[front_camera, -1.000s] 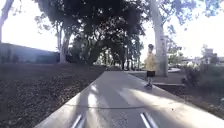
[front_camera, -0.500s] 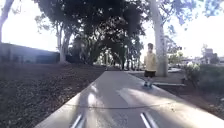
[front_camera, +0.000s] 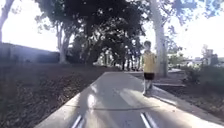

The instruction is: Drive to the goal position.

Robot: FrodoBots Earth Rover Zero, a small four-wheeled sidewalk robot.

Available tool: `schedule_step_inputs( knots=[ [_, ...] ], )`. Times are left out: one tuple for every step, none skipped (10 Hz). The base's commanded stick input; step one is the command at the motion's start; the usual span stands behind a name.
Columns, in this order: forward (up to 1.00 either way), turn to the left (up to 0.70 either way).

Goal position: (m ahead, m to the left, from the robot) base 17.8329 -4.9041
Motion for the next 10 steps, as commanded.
schedule_step_inputs(
  knots=[
    [0.0, 0.0],
    [0.0, 0.0],
    [0.0, 0.0],
    [0.0, 0.0],
    [0.0, 0.0],
    [0.0, 0.0],
    [0.0, 0.0],
    [0.0, 0.0],
    [0.02, 0.0],
    [0.61, 0.0]
  ],
)
